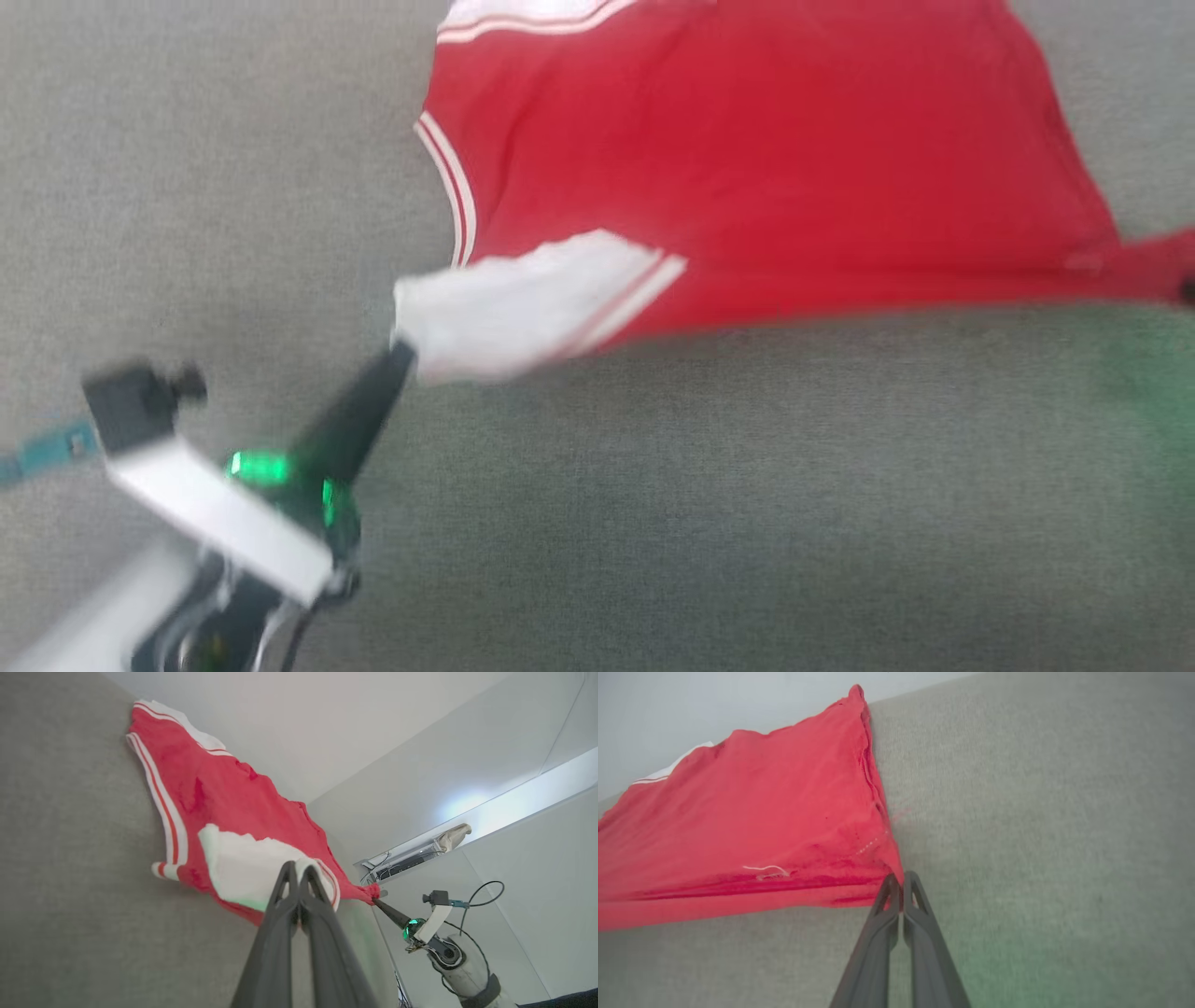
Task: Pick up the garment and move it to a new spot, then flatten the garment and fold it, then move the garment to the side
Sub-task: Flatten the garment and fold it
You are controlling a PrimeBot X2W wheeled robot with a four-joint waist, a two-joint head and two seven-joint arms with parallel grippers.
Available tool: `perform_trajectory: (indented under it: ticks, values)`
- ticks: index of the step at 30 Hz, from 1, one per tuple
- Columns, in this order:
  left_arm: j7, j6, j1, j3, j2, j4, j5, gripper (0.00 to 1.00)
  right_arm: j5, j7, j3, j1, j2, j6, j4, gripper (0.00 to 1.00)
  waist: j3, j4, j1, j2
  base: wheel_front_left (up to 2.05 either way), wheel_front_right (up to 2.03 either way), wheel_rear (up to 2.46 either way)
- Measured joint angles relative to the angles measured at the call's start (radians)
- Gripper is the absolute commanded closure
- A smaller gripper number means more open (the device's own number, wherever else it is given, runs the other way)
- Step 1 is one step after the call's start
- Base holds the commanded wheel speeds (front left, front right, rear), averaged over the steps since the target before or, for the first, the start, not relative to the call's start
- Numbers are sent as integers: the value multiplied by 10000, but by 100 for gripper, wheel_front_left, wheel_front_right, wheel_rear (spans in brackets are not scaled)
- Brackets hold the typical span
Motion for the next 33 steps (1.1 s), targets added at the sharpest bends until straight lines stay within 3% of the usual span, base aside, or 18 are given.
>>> perform_trajectory:
  ticks: [9,16,23,33]
  values:
    - [-150,0,2709,629,293,-1195,842,100,113,834,-1584,3292,472,-2,-2343,100,-354,-207,0,0,0,0,0]
    - [-151,0,3235,1181,309,-1845,1237,100,-215,1423,-2527,4024,1093,-4,-3697,100,-415,-207,0,0,0,0,0]
    - [-15,0,1141,1045,274,-1588,1195,100,-522,2033,-2767,2412,1486,-10,-3659,100,-291,-117,0,0,0,0,0]
    - [320,0,-2292,370,-642,671,848,100,-1064,2309,-2328,-173,1567,-10,-2146,100,598,51,0,0,0,0,0]
